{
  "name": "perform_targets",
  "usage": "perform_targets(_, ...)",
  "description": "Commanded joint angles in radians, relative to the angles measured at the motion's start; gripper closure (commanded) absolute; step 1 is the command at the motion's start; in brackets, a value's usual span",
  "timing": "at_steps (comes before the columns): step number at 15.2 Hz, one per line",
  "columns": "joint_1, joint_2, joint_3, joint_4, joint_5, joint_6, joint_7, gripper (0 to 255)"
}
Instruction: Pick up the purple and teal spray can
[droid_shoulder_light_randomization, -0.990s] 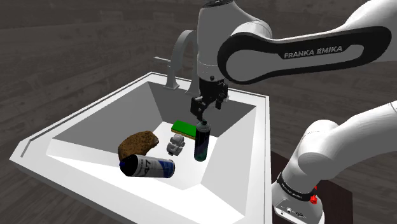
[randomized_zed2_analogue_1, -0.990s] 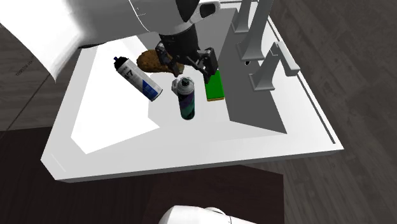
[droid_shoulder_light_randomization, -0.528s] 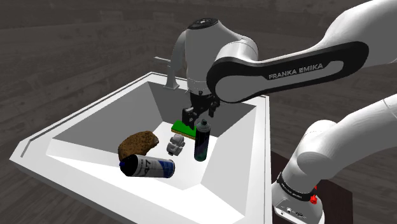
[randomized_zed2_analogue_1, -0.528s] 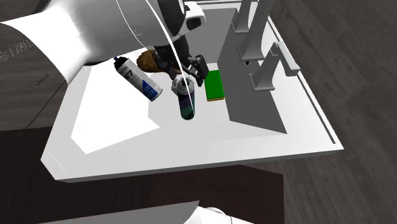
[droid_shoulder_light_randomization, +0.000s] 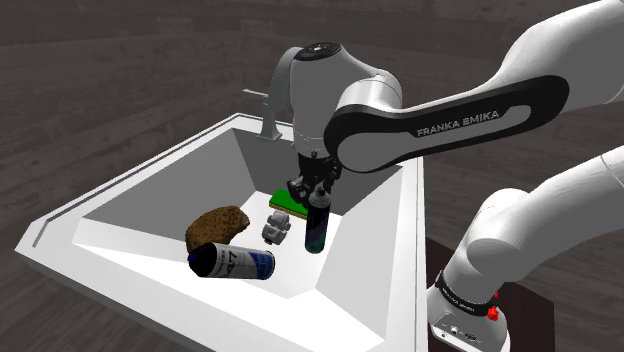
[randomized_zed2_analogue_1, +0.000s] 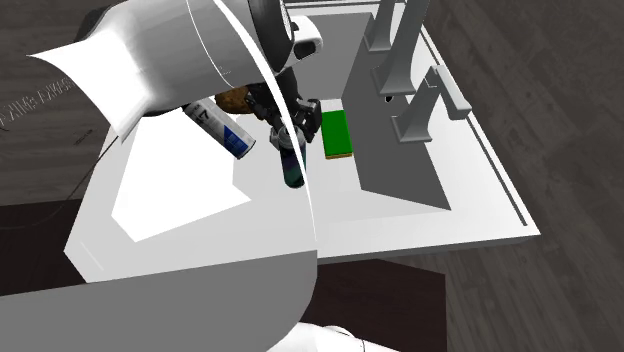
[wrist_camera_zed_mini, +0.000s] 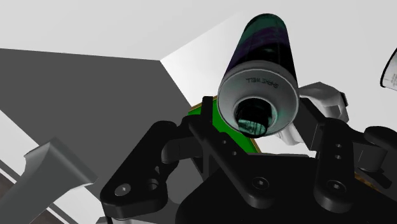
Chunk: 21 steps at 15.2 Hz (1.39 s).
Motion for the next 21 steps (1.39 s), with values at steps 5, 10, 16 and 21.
perform_targets(5,0.0,0.001,0.0,-0.001,0.0,0.0,0.0,255)
perform_targets(10,0.0,-0.011,-0.011,0.044,0.0,-0.056,-0.011,255)
perform_targets(16,-0.002,-0.023,-0.026,0.114,-0.002,-0.137,-0.027,255)
perform_targets(21,-0.006,-0.025,-0.036,0.178,-0.006,-0.202,-0.038,255)
